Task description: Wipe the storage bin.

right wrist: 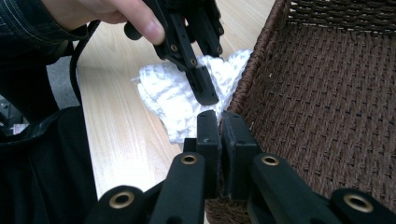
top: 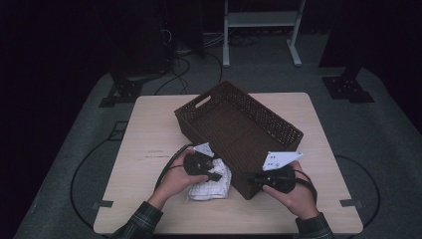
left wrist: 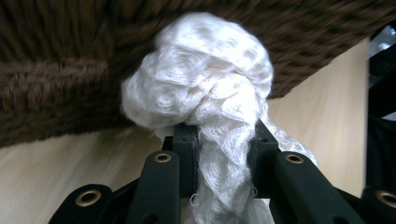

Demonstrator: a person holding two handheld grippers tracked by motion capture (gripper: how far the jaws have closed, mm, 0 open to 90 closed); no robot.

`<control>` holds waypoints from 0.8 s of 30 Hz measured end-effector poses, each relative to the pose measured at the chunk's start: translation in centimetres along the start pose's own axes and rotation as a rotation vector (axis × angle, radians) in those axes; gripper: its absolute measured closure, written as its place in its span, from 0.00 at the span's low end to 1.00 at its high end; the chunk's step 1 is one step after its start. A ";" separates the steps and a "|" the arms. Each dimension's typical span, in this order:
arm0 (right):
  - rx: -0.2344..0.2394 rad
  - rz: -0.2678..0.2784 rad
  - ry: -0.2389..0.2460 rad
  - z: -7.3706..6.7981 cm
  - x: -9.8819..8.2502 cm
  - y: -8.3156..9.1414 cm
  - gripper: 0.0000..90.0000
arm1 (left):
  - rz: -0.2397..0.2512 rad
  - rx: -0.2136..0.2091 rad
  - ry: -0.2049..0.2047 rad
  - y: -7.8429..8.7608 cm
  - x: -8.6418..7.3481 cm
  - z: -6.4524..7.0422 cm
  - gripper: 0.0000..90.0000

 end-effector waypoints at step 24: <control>0.017 0.019 -0.014 -0.1 0.2 -0.4 0.96 | 0.104 -0.042 -0.093 3.5 2.8 3.5 0.78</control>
Point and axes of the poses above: each handheld gripper's, and its own axes: y roughly backward along the jaws, x roughly out of its top, z roughly to its right, the point moved 10 cm from there along -y, roughly forward along the jaws, and after that the axes turned 2 degrees about y, right-handed, at the moved point
